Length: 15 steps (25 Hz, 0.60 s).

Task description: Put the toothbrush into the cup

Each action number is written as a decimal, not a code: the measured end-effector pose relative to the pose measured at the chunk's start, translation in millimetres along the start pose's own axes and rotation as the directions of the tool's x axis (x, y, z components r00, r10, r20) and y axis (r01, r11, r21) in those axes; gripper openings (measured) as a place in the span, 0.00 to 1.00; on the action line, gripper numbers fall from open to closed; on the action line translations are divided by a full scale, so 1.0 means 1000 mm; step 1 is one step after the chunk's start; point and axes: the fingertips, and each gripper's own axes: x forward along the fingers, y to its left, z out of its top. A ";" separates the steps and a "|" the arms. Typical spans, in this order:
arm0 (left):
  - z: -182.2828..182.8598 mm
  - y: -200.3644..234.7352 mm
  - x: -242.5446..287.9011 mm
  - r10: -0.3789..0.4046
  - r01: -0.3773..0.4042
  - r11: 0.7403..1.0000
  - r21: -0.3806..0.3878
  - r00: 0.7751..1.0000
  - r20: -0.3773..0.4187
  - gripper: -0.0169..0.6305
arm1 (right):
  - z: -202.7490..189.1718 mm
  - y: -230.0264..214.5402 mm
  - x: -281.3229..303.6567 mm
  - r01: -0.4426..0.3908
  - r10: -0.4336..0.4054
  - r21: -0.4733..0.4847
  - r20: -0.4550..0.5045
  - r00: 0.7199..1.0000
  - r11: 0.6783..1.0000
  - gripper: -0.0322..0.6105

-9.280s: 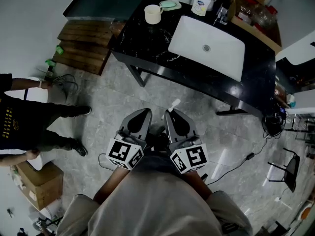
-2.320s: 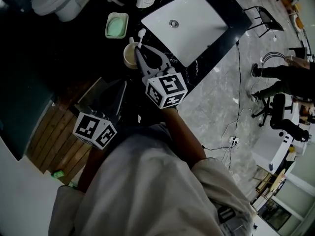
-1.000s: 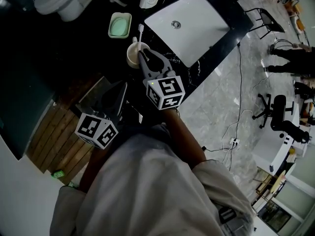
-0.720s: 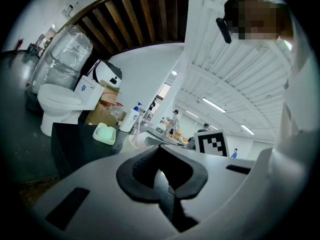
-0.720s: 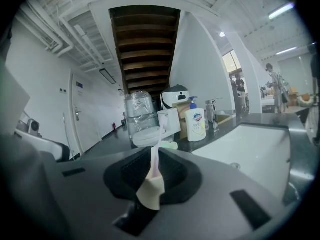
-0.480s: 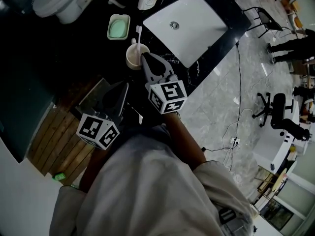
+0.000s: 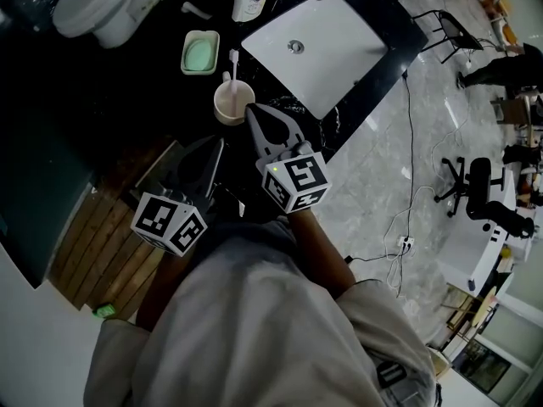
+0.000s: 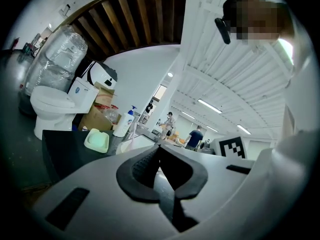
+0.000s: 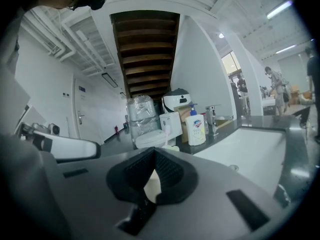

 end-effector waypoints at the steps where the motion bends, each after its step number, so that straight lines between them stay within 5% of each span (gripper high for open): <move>1: 0.000 0.000 0.002 -0.005 0.005 1.000 0.002 1.000 -0.001 0.04 | 0.002 0.000 -0.003 0.002 -0.002 0.003 0.001 1.000 1.000 0.06; 15: 0.006 -0.001 0.016 -0.034 0.034 0.999 0.009 0.999 -0.019 0.04 | 0.015 0.010 -0.030 0.008 -0.009 0.014 0.018 1.000 1.000 0.06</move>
